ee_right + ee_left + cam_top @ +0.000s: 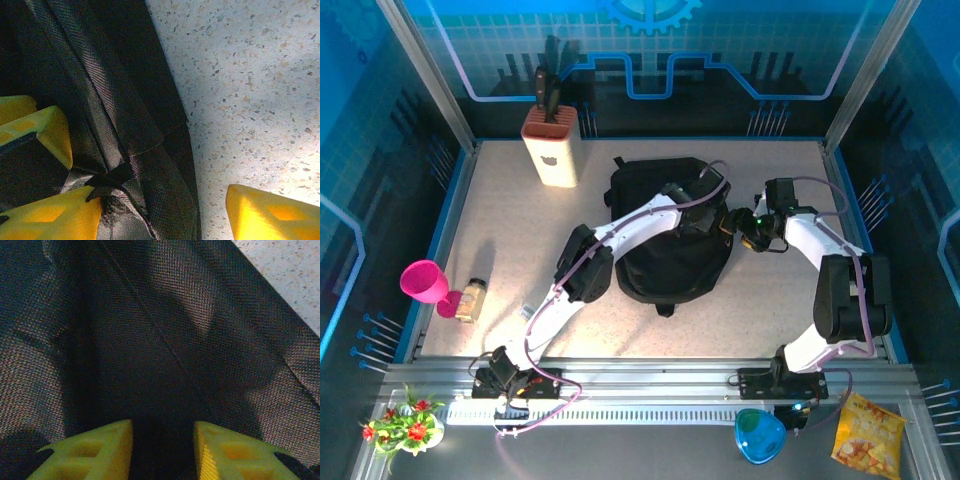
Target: Pack books, pencil case, and school supplies into a backpack
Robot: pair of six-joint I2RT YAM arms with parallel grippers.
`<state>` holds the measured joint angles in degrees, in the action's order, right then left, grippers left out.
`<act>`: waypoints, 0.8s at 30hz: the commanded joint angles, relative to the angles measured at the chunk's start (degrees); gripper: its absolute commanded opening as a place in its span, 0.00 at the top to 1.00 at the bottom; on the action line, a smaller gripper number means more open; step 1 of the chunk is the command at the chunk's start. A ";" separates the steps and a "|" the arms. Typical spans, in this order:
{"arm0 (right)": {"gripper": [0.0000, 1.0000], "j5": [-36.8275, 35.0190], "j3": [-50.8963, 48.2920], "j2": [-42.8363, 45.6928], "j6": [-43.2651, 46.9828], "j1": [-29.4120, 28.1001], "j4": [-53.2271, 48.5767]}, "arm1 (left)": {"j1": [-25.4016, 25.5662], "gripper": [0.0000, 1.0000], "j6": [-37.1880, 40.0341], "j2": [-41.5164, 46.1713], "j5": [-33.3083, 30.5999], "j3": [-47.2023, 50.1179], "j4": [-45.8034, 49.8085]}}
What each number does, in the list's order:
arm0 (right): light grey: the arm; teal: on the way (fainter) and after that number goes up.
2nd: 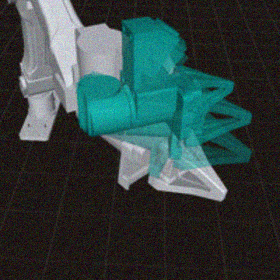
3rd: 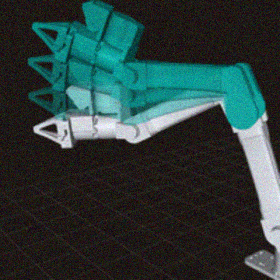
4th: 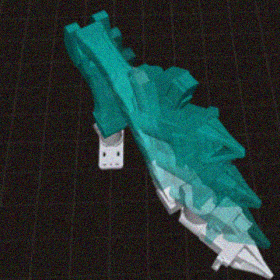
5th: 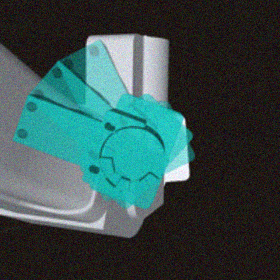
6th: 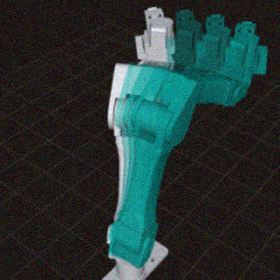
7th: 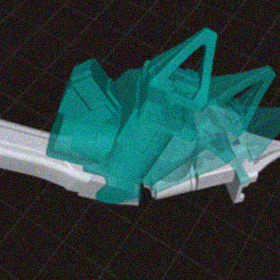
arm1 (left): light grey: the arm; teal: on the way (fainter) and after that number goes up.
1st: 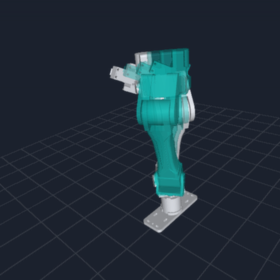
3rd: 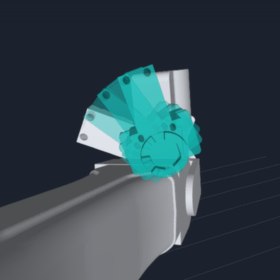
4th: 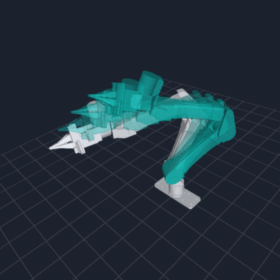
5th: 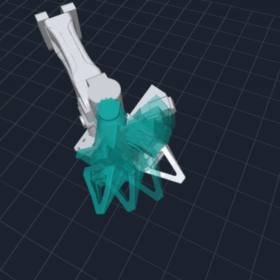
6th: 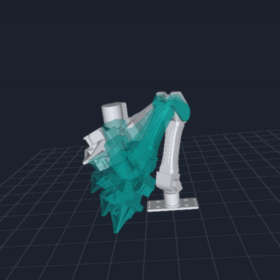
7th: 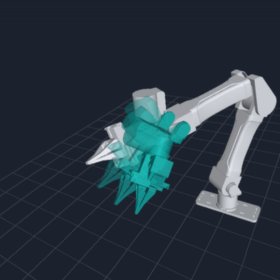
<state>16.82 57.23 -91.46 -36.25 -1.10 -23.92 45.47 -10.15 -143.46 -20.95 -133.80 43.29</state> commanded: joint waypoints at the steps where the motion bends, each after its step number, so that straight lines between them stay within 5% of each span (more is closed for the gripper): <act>1: 0.33 -0.77 -0.21 -1.11 -0.20 -0.56 -0.28 | -0.29 0.61 0.72 -1.45 -6.97 -1.73 1.89; 5: 0.34 -1.51 -0.03 -2.01 -0.39 -1.17 -0.94 | -0.23 0.68 -0.14 -2.11 -9.00 -1.30 3.20; 12: 0.44 -3.67 -0.15 -2.49 -0.89 -1.27 -2.20 | -0.30 0.94 -2.81 -0.45 -7.36 -1.82 4.52; 24: 0.48 -6.90 -0.26 -3.11 -0.35 -2.94 -3.66 | -0.34 1.00 -8.02 13.33 2.46 8.97 -1.20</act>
<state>12.14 57.23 -93.51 -36.88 -3.36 -25.76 45.15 -15.81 -136.46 -21.63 -127.28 43.09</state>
